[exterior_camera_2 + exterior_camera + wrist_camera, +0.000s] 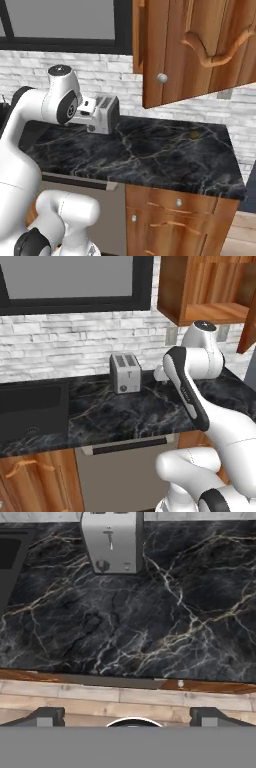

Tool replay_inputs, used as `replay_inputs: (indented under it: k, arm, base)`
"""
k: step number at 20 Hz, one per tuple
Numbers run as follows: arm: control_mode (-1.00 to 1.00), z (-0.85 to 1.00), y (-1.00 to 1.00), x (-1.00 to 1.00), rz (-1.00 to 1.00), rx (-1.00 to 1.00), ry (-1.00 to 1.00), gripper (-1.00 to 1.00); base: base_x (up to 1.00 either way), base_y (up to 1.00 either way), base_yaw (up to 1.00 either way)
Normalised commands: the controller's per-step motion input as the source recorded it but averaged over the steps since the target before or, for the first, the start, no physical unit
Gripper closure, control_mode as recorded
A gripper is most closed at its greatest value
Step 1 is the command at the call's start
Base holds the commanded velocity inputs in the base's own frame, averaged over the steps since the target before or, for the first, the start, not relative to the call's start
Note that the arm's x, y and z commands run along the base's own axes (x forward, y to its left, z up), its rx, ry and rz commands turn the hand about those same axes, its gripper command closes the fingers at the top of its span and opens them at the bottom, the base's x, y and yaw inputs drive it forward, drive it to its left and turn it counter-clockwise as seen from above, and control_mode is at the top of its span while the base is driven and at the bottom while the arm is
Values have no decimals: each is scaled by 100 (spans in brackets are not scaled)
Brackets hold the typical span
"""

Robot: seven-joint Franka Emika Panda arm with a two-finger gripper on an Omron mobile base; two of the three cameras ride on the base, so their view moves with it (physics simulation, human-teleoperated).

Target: Close all open cabinet doors.

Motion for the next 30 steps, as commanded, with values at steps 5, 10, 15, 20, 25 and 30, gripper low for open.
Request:
replay_inputs:
  k: [5, 10, 15, 20, 25, 30]
  arm:
    - [100, 0, 0, 0, 0, 0, 0, -100]
    - [100, 0, 0, 0, 0, 0, 0, -100]
    - [100, 0, 0, 0, 0, 0, 0, -100]
    - [100, 0, 0, 0, 0, 0, 0, -100]
    - [100, 0, 0, 0, 0, 0, 0, -100]
    - [100, 0, 0, 0, 0, 0, 0, -100]
  base:
    - [-49, -40, 0]
    - [-12, -9, 0]
    - [0, -13, 0]
    - [9, -10, 0]
    - [26, 0, 0]
    - [28, -14, 0]
